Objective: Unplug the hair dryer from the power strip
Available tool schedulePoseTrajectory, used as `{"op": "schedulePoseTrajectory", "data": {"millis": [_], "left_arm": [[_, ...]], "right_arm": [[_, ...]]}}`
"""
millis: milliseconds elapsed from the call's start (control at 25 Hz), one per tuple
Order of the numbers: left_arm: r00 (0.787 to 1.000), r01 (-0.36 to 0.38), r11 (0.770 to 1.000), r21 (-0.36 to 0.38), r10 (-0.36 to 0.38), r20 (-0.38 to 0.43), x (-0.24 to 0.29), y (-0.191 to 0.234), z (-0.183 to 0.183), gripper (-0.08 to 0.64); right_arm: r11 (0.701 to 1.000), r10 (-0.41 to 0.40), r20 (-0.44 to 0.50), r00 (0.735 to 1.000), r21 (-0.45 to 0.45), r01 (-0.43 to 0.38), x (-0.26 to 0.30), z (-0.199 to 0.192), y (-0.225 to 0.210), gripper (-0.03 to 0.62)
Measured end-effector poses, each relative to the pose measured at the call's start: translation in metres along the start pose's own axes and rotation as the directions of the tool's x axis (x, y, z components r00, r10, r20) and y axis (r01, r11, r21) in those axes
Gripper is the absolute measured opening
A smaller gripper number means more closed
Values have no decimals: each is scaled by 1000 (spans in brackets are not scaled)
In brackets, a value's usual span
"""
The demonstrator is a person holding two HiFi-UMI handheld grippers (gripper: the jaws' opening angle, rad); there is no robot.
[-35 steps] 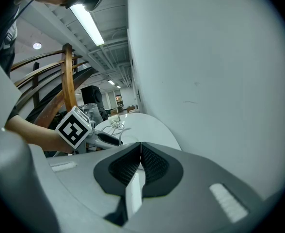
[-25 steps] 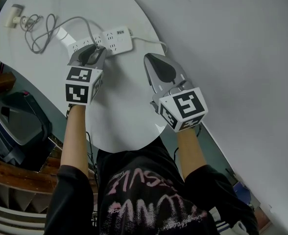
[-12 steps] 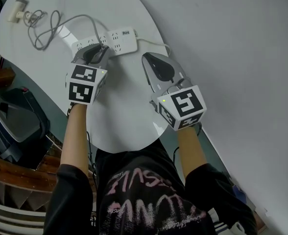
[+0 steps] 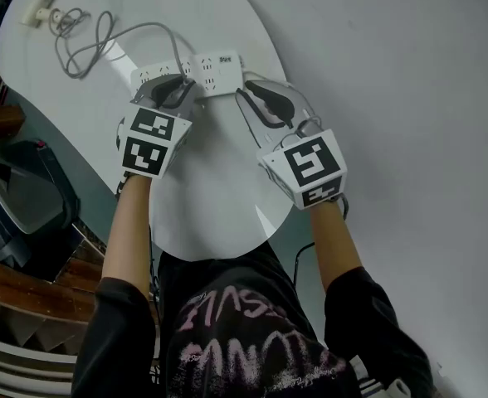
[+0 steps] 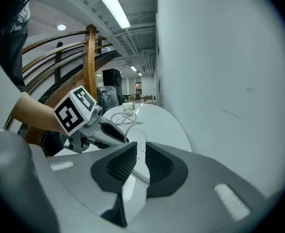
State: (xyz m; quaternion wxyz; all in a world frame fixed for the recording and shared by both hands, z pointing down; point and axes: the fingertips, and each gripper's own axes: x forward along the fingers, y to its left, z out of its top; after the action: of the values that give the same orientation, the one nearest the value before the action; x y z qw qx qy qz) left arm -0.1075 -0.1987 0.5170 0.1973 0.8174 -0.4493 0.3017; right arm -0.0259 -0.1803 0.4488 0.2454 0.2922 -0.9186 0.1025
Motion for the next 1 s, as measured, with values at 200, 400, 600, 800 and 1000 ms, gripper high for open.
{"op": "schedulePoseTrajectory", "data": {"millis": [200, 400, 600, 800, 1000], "left_arm": [[1000, 13, 1000, 0, -13, 5, 0, 0, 0, 80], [1000, 24, 1000, 4, -24, 5, 1, 0, 1, 80], [999, 37, 999, -13, -36, 8, 1, 1, 1, 80], [999, 46, 999, -27, -46, 10, 1, 2, 1, 81], [999, 50, 998, -50, -49, 20, 1, 2, 0, 81]], "right_arm": [[996, 50, -53, 997, -73, -54, 17, -3, 7, 78], [986, 97, -117, 988, -126, -112, 34, -6, 7, 89], [960, 141, -218, 966, -208, -187, 49, -13, 9, 115], [924, 172, -300, 938, -281, -259, 64, -19, 12, 120], [899, 190, -351, 917, -313, -306, 79, -23, 14, 128]]}}
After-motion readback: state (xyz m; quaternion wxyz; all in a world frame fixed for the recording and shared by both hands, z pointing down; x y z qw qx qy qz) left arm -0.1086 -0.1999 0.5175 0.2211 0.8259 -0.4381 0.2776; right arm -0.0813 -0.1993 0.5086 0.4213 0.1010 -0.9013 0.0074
